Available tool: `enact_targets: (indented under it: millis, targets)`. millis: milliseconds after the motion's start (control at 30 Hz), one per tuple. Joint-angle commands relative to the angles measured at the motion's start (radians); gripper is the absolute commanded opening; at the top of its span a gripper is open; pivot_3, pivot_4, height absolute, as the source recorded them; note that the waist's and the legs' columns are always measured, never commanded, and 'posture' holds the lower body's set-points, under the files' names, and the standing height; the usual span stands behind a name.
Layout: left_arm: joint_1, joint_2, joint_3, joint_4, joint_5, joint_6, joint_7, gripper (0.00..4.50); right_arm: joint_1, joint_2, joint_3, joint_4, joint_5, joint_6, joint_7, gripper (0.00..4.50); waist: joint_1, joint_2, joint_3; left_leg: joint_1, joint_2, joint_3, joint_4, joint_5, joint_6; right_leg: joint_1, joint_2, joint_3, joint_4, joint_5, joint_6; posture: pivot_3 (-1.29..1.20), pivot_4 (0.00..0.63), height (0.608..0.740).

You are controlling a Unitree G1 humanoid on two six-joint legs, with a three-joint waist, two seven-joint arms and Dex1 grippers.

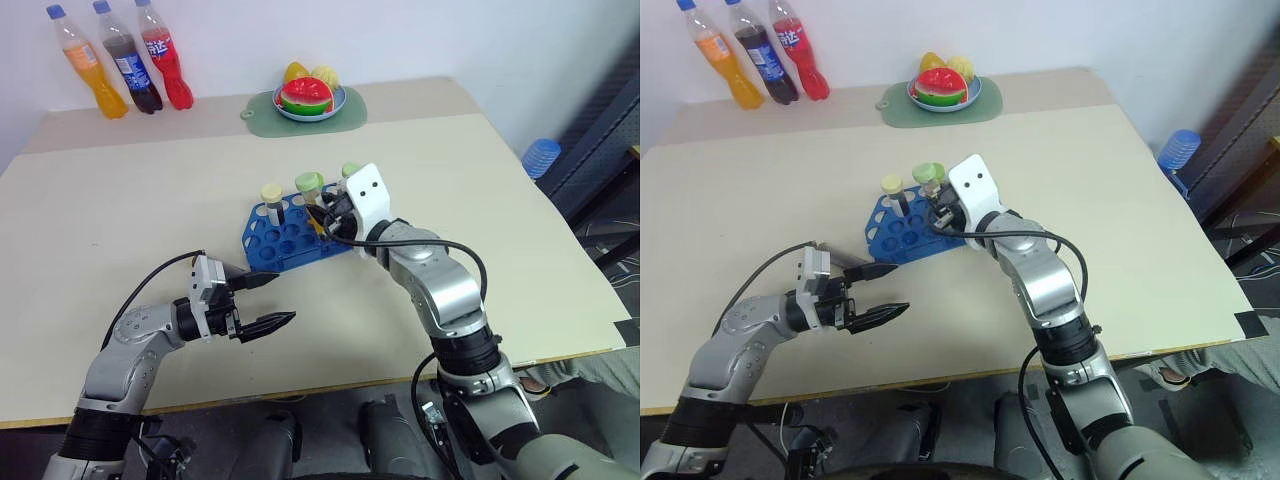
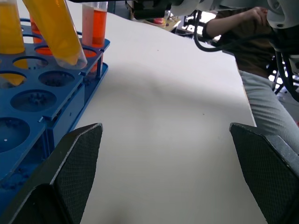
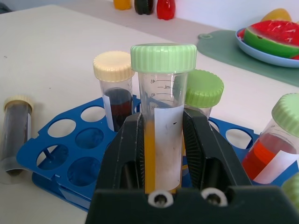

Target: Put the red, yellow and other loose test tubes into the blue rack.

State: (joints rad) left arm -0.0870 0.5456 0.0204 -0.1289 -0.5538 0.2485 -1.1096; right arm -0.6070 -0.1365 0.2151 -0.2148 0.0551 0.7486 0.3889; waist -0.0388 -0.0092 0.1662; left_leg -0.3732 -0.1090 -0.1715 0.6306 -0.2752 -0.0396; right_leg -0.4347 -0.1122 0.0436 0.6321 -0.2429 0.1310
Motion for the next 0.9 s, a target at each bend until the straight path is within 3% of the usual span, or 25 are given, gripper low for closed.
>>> enact_targets:
  millis: [33, 300, 767, 900]
  targets:
    - [-0.009, 0.004, 0.011, -0.020, -0.005, -0.013, -0.008, 4.50, 0.018, 0.007, 0.000, -0.055, 0.005, -0.026, -0.015, 0.92, 0.000, 0.000, 0.000, 0.000, 0.000, 0.000, 0.000, 0.000, 0.000, 0.000, 0.000, 0.000, 0.000, 0.000, 0.000, 0.00, 0.150, 0.740]
    - [-0.019, 0.005, 0.012, -0.008, -0.004, -0.012, -0.014, 4.50, 0.079, 0.030, -0.051, -0.065, 0.028, -0.121, -0.061, 0.92, 0.002, 0.000, 0.000, 0.000, 0.000, 0.000, 0.000, 0.000, 0.000, 0.000, 0.000, 0.000, 0.000, 0.000, 0.000, 0.00, 0.150, 0.740]
    - [-0.034, 0.005, 0.017, 0.006, -0.005, -0.010, -0.015, 4.50, 0.195, 0.019, -0.010, -0.002, -0.028, -0.345, -0.093, 0.92, 0.005, 0.000, 0.000, 0.000, 0.000, 0.000, 0.000, 0.000, -0.001, 0.000, 0.000, 0.000, 0.000, 0.000, 0.000, 0.00, 0.150, 0.740]
    - [-0.037, 0.005, 0.017, 0.007, -0.006, -0.008, -0.015, 4.50, 0.198, 0.012, -0.007, 0.012, -0.047, -0.387, -0.095, 2.61, 0.004, 0.000, 0.000, 0.000, 0.000, 0.000, 0.000, 0.000, -0.001, 0.000, 0.000, 0.000, 0.000, 0.000, 0.000, 0.00, 0.150, 0.740]
